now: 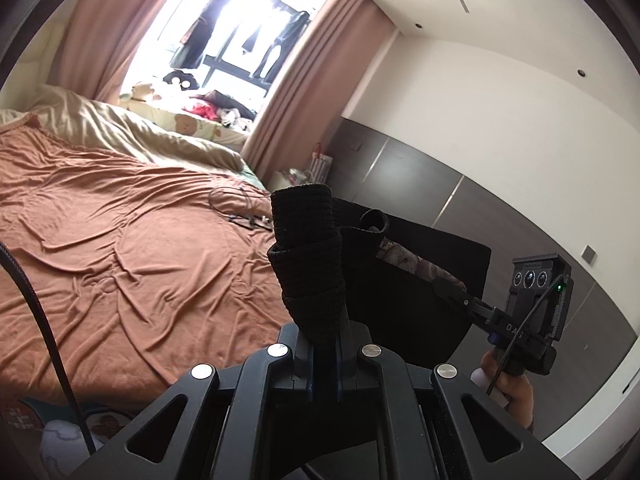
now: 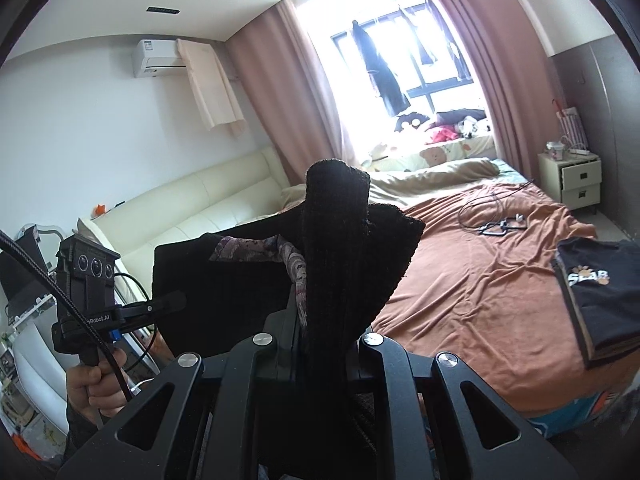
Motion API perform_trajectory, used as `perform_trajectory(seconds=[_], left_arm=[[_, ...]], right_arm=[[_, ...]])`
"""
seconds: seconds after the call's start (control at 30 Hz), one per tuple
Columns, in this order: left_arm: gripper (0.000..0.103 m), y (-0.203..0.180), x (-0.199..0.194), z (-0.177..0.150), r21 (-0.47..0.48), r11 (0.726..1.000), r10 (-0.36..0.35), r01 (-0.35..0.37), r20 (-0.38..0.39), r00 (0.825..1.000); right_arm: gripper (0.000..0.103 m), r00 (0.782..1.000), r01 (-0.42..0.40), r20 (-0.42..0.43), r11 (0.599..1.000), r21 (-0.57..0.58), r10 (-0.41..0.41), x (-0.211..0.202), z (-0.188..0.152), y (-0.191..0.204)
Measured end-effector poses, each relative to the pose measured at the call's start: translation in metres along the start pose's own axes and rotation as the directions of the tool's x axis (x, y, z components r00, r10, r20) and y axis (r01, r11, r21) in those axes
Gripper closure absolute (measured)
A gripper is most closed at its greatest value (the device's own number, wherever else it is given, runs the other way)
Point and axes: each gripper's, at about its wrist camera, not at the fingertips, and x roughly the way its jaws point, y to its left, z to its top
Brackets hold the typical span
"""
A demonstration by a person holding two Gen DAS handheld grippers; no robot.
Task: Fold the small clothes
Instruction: 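Lift the folded sweater with both grippers and carry it toward the folded black shirt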
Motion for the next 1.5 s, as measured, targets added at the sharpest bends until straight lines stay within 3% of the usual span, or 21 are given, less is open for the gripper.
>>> perform_trajectory(seconds=[0.47, 0.87, 1.17, 1.5], left_arm=[[0.096, -0.056, 0.044, 0.006, 0.044, 0.996, -0.081, 0.083, -0.046, 0.996], [0.096, -0.098, 0.132, 0.018, 0.093, 0.979, -0.164, 0.18, -0.162, 0.973], [0.096, -0.125, 0.212, 0.043, 0.125, 0.955, -0.238, 0.27, -0.227, 0.945], [0.096, -0.151, 0.31, 0.078, 0.146, 0.905, -0.346, 0.4, -0.296, 0.89]], right_arm=[[0.093, 0.994, 0.096, 0.055, 0.995, -0.01, -0.095, -0.03, 0.0, -0.013], [0.093, 0.973, 0.209, 0.089, 0.977, 0.04, -0.212, -0.047, -0.005, -0.034], [0.093, 0.942, 0.305, 0.123, 0.95, 0.072, -0.312, -0.048, 0.011, -0.043], [0.094, 0.888, 0.428, 0.134, 0.897, 0.109, -0.44, -0.037, 0.033, -0.05]])
